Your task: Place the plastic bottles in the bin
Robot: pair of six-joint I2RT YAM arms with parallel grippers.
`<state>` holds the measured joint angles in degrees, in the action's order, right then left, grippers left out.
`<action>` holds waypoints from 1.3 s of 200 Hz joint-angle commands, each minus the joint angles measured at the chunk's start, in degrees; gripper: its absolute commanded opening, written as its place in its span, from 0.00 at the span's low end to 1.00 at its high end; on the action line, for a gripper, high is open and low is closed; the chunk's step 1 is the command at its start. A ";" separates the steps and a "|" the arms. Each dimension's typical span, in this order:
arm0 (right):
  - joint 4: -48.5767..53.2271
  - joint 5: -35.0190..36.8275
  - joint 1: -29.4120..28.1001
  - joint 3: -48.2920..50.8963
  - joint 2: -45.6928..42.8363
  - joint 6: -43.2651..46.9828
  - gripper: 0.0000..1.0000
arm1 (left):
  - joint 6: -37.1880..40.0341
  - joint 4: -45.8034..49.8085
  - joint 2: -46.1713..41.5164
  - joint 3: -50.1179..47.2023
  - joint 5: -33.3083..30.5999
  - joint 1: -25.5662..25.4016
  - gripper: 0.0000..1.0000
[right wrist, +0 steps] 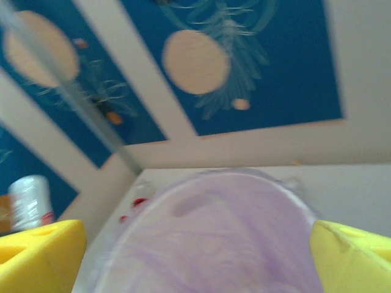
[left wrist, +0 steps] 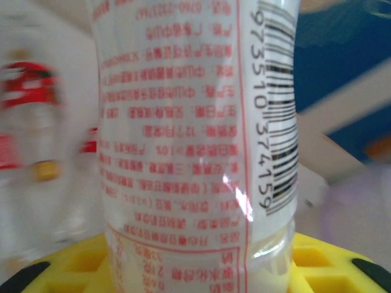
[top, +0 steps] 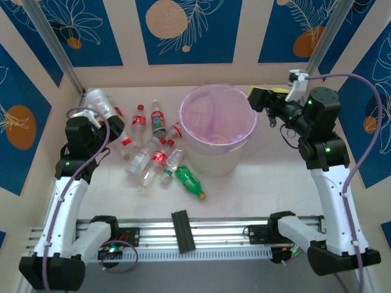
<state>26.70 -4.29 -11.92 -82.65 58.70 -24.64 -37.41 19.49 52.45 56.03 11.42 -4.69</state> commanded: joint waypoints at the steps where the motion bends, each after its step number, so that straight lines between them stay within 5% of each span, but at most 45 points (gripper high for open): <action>1: 2.37 2.63 -7.90 -4.58 4.59 1.79 0.93 | 2.44 -4.00 3.15 1.80 8.55 -5.54 0.39; 38: 4.68 -3.29 -18.92 -13.91 16.51 1.40 0.90 | 3.55 -14.17 10.26 3.70 12.31 -15.37 0.31; 79: 7.69 -12.93 -23.44 -23.95 28.81 -0.71 0.88 | 6.58 -17.53 15.56 7.14 15.00 -22.59 0.29; 153: 8.54 -15.98 -24.28 -32.87 41.00 -2.67 0.85 | 8.84 -17.09 13.91 8.04 15.81 -24.50 0.27; 213: 9.75 -18.20 -24.38 -37.41 46.02 -2.83 0.67 | 9.24 -17.03 13.39 8.44 16.31 -24.75 0.26; 236: 9.35 -17.73 -24.35 -37.06 45.58 -2.51 0.60 | 9.50 -16.28 13.38 8.82 15.18 -24.75 0.30; 260: 8.65 -17.10 -24.05 -36.94 44.86 -2.21 0.56 | 9.43 -16.65 13.14 8.62 14.76 -24.73 0.53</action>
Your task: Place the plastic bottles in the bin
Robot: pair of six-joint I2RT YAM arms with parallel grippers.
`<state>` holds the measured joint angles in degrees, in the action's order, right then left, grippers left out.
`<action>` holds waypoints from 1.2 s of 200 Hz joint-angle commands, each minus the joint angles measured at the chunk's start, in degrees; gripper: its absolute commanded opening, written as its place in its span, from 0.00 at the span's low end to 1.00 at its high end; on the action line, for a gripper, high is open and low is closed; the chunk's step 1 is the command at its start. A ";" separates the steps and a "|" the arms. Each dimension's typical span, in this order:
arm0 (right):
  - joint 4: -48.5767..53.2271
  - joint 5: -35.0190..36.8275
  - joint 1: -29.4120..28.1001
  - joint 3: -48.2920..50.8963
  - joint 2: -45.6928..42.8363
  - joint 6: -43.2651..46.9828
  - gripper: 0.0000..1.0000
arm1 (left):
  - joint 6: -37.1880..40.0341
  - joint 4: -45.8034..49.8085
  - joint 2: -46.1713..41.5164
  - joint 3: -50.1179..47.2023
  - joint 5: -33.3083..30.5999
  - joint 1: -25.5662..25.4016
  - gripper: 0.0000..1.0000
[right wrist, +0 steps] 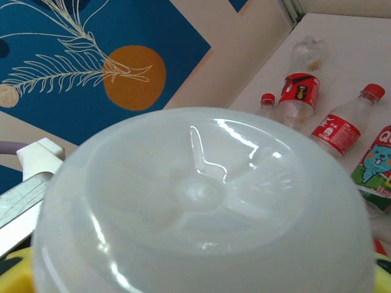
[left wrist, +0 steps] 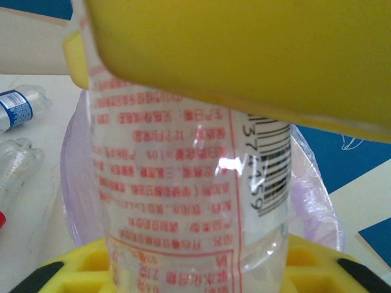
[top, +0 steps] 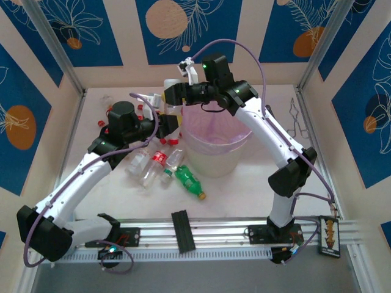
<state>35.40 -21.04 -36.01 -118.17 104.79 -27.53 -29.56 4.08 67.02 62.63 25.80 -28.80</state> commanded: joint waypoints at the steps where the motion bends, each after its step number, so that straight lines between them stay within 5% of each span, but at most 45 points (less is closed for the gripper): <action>1: -0.10 -0.38 0.09 -1.39 -1.20 0.70 0.56 | 1.60 -1.29 -1.45 2.04 0.43 -0.64 0.55; 22: -1.39 -0.41 0.91 -1.79 -1.83 0.95 0.53 | 2.28 -1.15 -3.03 1.35 0.27 -0.55 0.89; 40: -2.45 0.21 1.87 -3.22 -2.39 1.63 0.52 | 3.46 0.94 -5.59 0.71 -0.93 -0.47 1.00; 108: -2.66 0.05 8.72 -11.13 -3.55 2.28 0.52 | 4.38 14.02 -12.50 -1.11 -14.00 0.74 1.00; 168: 8.55 2.85 15.90 -9.26 -7.23 11.24 0.52 | 3.63 8.88 2.91 7.66 -5.55 0.51 0.80; 240: 18.92 9.32 14.46 2.11 -8.71 26.86 0.52 | 2.97 5.94 13.24 12.48 -5.84 0.10 0.58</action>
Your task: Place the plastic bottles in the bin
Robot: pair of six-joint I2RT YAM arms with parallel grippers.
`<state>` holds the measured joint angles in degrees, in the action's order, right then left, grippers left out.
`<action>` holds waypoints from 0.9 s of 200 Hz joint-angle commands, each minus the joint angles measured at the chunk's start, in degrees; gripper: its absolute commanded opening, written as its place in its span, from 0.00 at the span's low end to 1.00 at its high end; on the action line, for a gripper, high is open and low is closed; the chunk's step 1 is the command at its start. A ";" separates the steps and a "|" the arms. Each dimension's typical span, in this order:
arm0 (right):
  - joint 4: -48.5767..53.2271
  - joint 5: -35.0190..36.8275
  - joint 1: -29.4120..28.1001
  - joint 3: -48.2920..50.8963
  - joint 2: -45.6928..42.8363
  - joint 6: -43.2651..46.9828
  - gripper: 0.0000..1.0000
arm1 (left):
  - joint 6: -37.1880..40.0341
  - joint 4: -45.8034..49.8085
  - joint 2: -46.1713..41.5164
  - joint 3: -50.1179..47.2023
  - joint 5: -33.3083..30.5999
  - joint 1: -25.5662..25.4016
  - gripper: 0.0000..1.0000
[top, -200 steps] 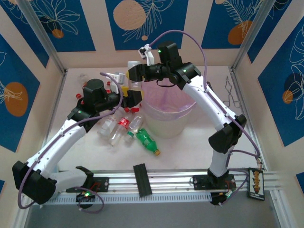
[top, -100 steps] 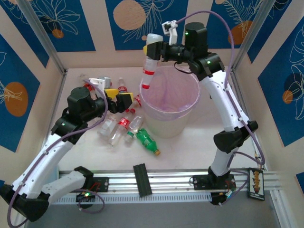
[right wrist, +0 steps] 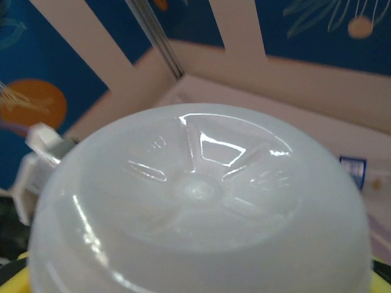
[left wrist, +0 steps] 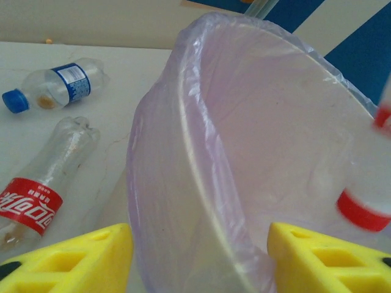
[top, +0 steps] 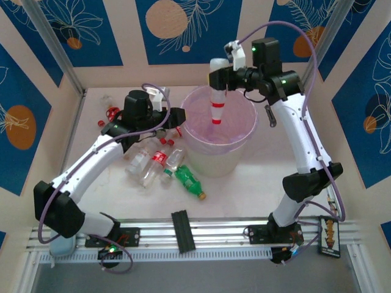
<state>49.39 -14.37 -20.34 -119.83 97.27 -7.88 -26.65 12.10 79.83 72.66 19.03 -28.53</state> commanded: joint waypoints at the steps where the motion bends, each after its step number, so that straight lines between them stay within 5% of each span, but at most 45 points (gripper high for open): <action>1: 4.93 2.80 -1.29 4.06 -1.20 7.41 0.52 | 0.09 -2.12 0.42 2.47 0.93 -0.18 0.58; 180: -3.00 14.38 -8.93 27.67 4.02 11.31 0.52 | -0.85 -3.02 2.09 -0.06 -1.19 -1.04 0.50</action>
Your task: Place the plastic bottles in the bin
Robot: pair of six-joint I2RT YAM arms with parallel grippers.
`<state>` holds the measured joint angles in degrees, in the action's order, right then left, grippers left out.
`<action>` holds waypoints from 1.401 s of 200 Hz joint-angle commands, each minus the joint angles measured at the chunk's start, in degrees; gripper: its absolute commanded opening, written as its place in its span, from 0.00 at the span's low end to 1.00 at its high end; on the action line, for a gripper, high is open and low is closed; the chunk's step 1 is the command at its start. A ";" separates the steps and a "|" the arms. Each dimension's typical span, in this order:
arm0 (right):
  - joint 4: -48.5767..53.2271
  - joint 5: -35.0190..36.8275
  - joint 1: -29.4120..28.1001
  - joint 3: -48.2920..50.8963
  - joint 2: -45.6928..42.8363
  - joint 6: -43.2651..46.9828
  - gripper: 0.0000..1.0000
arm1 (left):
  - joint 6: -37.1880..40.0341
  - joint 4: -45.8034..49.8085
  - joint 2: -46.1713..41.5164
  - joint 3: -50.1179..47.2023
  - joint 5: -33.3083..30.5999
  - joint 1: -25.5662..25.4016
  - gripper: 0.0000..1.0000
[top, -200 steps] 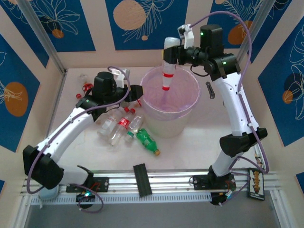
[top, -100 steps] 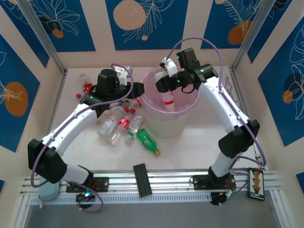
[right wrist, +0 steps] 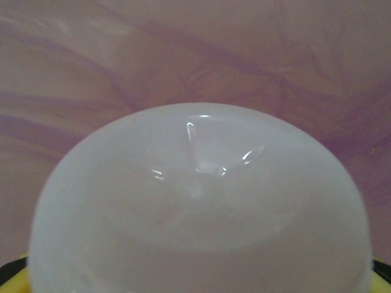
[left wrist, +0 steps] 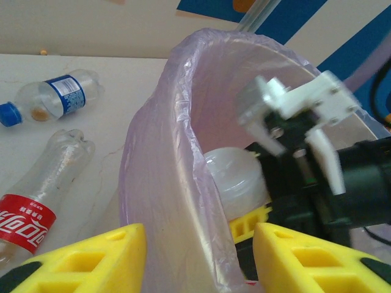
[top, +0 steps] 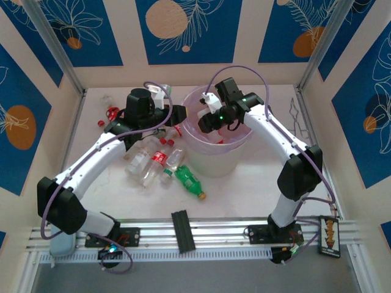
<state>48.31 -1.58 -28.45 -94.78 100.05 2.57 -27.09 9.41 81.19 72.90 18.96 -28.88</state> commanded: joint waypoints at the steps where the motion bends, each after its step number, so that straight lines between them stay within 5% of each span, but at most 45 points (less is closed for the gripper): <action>1: -2.05 1.59 -0.78 2.78 1.22 0.86 0.52 | -0.46 -0.30 0.73 -0.30 -1.12 -0.67 0.49; 49: -7.04 3.45 -1.26 8.27 1.58 0.78 0.57 | -0.31 0.01 0.55 -0.20 -1.49 -0.81 0.49; 91: -8.94 4.67 -1.51 9.97 1.34 0.33 0.75 | -0.33 0.26 0.63 -0.21 -1.65 -0.82 0.44; 208: -5.23 2.89 0.00 1.94 -10.34 -0.16 0.92 | 0.70 1.06 -0.19 0.91 -2.09 -0.91 0.51; 223: -5.87 2.48 0.73 1.18 -12.88 -1.25 0.92 | 1.24 1.55 -0.56 1.48 -2.13 -0.87 0.57; 250: -10.09 1.83 2.02 2.23 -17.28 -5.17 0.92 | 1.99 2.26 -2.51 1.98 -2.76 -0.89 0.87; 280: -14.87 0.07 3.77 5.06 -21.21 -9.42 0.92 | 5.00 6.80 -8.41 2.28 -8.65 -0.44 1.00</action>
<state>37.39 1.30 -25.93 -91.85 81.06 -2.11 -25.21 12.62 79.18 72.90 15.14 -29.26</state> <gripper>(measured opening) 0.921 0.979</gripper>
